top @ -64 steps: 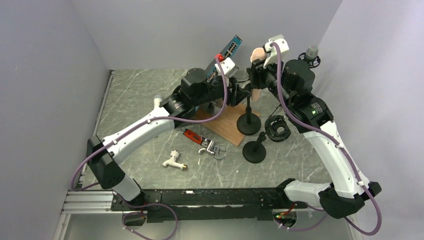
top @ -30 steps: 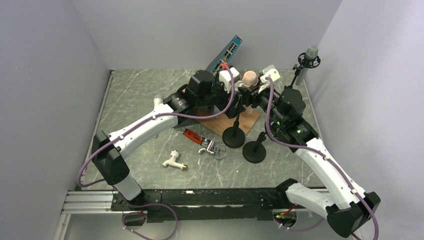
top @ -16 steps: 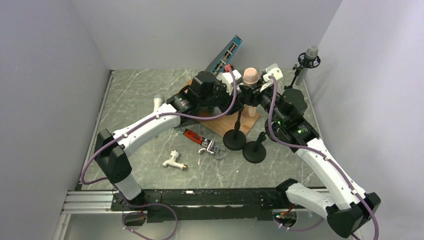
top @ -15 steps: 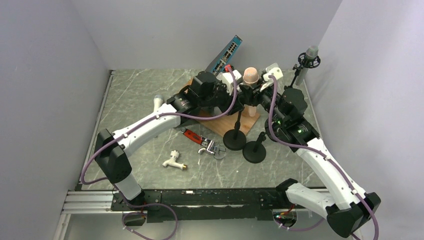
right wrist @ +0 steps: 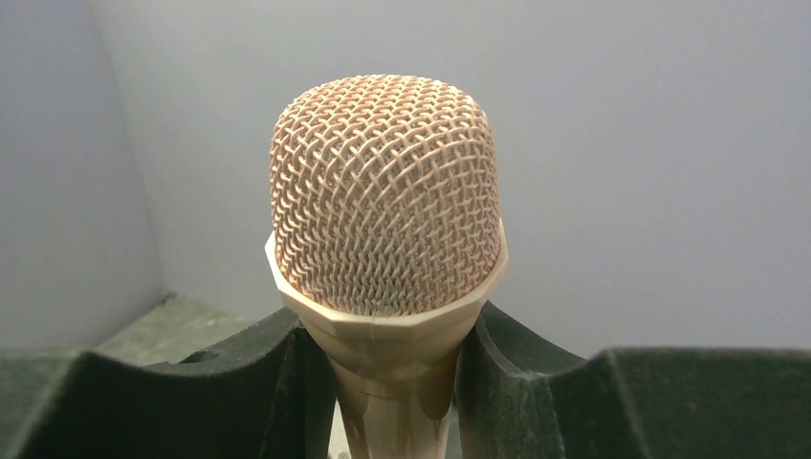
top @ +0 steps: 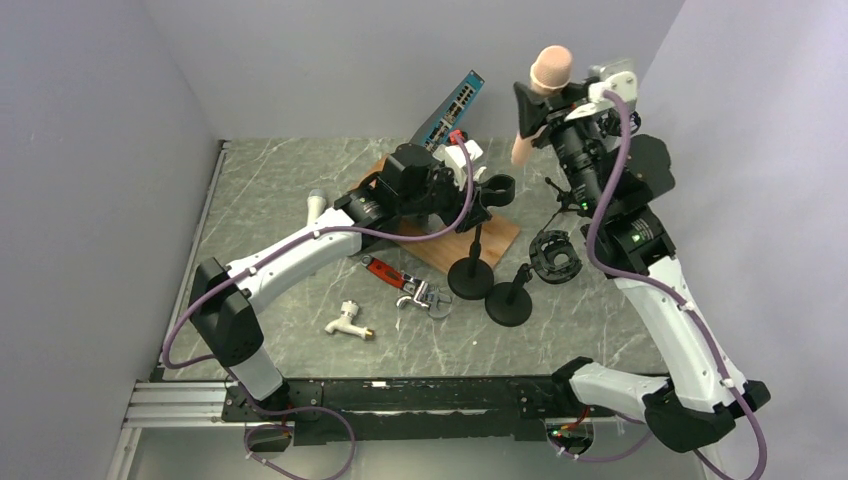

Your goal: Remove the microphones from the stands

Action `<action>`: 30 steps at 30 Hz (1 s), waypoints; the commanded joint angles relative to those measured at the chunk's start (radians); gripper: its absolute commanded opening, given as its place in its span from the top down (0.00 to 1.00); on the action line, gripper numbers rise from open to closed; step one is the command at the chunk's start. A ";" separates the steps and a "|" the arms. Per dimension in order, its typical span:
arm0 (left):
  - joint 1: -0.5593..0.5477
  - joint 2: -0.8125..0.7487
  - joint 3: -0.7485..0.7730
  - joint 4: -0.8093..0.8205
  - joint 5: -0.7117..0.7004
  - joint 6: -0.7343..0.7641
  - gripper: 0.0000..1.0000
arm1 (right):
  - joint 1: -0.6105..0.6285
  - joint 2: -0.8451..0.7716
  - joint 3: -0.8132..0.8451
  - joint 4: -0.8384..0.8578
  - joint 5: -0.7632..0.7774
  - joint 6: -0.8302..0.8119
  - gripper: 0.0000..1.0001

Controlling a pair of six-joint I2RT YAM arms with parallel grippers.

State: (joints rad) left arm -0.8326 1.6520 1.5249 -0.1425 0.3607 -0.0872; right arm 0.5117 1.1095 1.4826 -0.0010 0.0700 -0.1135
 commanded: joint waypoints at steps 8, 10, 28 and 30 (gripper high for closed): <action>0.003 -0.019 0.109 -0.051 0.051 -0.009 1.00 | 0.000 -0.184 -0.043 0.006 0.283 -0.009 1.00; 0.004 0.001 0.151 -0.051 0.070 -0.002 1.00 | 0.000 -0.247 -0.088 -0.016 0.277 0.019 1.00; -0.048 0.256 0.476 0.012 0.131 -0.050 1.00 | 0.001 -0.469 -0.134 -0.237 0.307 0.089 1.00; -0.051 0.290 0.504 0.037 0.139 -0.046 1.00 | 0.000 -0.490 -0.135 -0.245 0.311 0.089 1.00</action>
State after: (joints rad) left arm -0.8753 1.9152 1.9327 -0.2512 0.4564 -0.1101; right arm 0.5117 0.6548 1.3518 -0.2169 0.3603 -0.0406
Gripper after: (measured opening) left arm 0.565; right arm 0.434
